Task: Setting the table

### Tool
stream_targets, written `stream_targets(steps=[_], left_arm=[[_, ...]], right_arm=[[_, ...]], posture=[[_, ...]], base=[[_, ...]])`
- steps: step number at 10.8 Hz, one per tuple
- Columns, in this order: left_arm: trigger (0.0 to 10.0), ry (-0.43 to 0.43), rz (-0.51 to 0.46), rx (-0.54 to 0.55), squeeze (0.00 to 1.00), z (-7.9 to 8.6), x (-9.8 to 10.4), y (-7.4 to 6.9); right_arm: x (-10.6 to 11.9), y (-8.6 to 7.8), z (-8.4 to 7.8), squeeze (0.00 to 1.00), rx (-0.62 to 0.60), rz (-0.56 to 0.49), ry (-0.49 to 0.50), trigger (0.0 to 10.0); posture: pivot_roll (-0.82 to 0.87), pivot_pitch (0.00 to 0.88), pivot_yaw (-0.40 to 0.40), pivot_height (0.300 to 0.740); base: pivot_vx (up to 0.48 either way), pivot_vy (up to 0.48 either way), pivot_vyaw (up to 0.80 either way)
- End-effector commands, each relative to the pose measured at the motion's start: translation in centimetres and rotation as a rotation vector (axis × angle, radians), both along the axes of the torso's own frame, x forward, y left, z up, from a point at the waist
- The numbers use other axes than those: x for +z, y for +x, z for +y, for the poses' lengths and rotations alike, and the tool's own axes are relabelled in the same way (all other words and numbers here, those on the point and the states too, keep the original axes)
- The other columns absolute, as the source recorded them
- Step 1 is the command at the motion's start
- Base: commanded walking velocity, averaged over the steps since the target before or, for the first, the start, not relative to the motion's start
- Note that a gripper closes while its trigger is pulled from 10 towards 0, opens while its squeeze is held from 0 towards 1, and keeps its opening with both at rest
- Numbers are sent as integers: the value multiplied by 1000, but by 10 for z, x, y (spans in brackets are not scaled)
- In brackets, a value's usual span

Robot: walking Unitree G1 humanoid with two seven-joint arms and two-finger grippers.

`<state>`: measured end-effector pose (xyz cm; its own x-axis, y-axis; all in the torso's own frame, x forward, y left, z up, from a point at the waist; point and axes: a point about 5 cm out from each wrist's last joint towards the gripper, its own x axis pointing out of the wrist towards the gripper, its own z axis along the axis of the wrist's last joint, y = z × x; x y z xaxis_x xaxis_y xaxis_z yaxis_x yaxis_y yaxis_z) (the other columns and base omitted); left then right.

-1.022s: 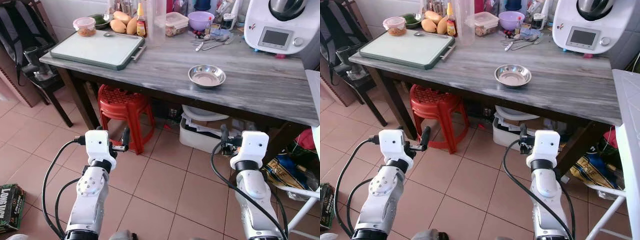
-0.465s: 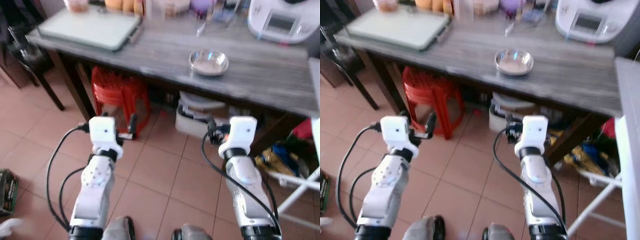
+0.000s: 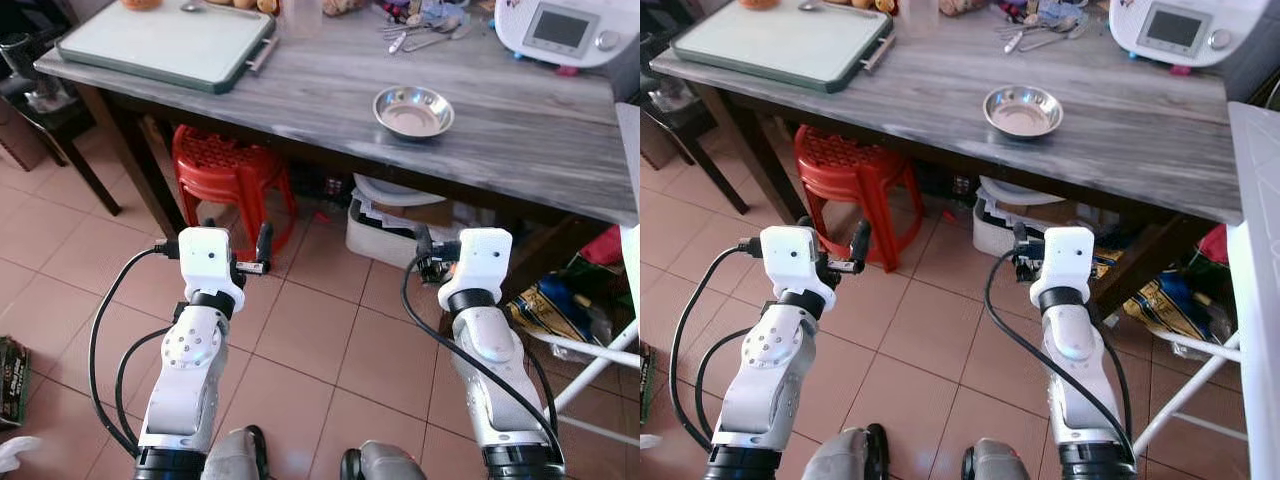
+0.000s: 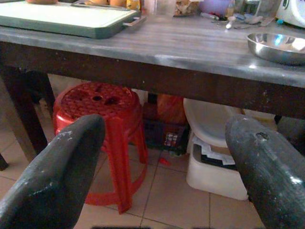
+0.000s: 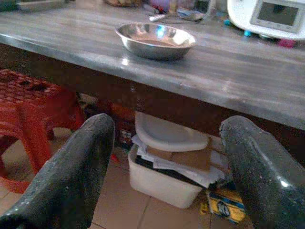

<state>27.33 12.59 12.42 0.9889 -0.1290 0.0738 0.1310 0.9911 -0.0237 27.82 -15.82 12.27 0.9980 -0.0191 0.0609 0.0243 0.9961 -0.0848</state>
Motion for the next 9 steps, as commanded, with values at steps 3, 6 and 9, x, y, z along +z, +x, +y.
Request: stream_targets(steps=[3, 6, 9], left_arm=[[10000, -3, -3, -12, 0, -1, 4, -2], [10000, -27, -36, -2, 0, 1, 11, 1], [10000, -24, -24, -6, 0, 0, 2, 3]], right_arm=[[8, 2, 2, 0, 20, -21, -6, 10000], [30, 1, 11, 0, 81, -162, -122, 10000], [21, 5, 11, 0, 73, -156, -154, 10000]], posture=[[-49, 181, -31, 740], [-54, 145, -31, 740], [-56, 76, -29, 740]], base=[[0, 0, -729], [0, 0, -229], [0, -117, 0]])
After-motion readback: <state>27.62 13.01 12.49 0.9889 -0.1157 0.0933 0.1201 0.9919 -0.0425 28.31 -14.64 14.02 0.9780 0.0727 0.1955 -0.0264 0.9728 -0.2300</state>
